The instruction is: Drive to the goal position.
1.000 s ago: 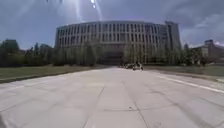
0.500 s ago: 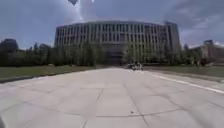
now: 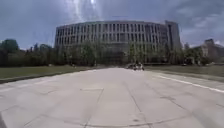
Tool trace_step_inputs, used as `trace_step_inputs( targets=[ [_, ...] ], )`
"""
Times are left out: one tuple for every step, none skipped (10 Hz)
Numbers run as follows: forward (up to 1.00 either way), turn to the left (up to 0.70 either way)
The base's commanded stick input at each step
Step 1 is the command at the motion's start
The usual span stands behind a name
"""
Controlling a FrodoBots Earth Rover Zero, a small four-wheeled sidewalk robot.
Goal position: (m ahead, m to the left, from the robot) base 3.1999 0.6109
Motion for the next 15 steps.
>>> trace_step_inputs(
  targets=[
    [0.5, 0.0],
    [0.5, 0.0],
    [0.5, 0.0],
    [0.5, 0.0],
    [0.5, 0.0],
    [0.5, 0.0],
    [0.5, 0.0],
    [0.5, 0.0],
    [0.5, 0.0],
    [0.5, 0.0],
    [0.5, 0.0],
    [0.5, 0.0],
    [0.5, 0.0],
    [0.5, 0.0],
    [0.5, 0.0]
  ],
)
